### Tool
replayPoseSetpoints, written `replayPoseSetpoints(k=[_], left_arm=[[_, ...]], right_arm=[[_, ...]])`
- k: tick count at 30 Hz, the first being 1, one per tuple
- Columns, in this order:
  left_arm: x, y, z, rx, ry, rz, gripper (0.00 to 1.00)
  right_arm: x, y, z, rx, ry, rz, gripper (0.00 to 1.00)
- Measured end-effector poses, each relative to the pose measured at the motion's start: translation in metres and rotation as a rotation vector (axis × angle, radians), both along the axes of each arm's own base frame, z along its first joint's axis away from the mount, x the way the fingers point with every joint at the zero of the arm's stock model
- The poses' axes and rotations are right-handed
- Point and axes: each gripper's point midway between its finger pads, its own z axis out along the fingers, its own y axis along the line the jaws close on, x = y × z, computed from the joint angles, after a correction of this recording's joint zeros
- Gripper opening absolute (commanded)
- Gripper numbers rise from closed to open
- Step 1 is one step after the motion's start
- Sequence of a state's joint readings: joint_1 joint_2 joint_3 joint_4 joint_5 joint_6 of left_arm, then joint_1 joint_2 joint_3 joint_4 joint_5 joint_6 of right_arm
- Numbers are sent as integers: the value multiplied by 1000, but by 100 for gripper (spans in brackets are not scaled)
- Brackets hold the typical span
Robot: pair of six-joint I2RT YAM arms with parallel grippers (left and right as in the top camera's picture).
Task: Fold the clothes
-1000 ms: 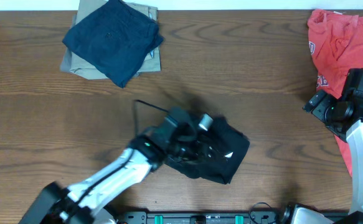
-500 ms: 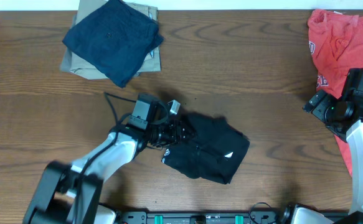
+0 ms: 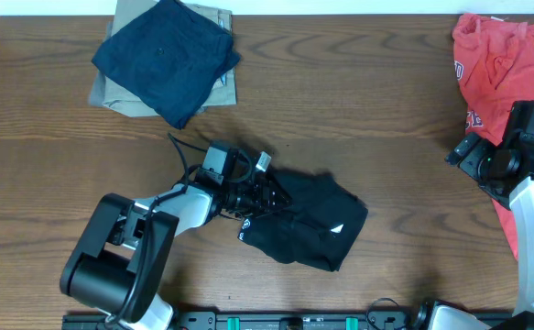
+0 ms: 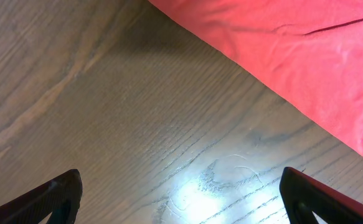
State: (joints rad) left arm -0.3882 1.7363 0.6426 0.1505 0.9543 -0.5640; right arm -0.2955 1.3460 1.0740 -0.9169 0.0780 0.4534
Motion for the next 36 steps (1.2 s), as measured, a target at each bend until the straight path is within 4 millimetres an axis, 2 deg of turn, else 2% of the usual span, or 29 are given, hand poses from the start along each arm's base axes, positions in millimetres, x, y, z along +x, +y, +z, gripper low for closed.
replayPoseSetpoints(k=[3, 9, 11, 18, 25, 32, 36], left_arm=[[4, -1, 18, -15, -54, 4, 31], [20, -3, 76, -71, -256, 33, 31], [23, -3, 80, -67, -279, 46, 31], [31, -3, 63, -23, -275, 71, 32], [33, -24, 42, -34, -288, 36, 37], [31, -27, 4, 24, -215, 47, 37], [32, -28, 2, 24, -210, 48, 36]], right_arm=[[0, 0, 0, 0, 0, 0, 99], [0, 0, 0, 0, 0, 0, 99], [0, 0, 0, 0, 0, 0, 99], [0, 0, 0, 0, 0, 0, 99], [0, 0, 0, 0, 0, 0, 99], [0, 0, 0, 0, 0, 0, 99], [0, 0, 0, 0, 0, 0, 99]])
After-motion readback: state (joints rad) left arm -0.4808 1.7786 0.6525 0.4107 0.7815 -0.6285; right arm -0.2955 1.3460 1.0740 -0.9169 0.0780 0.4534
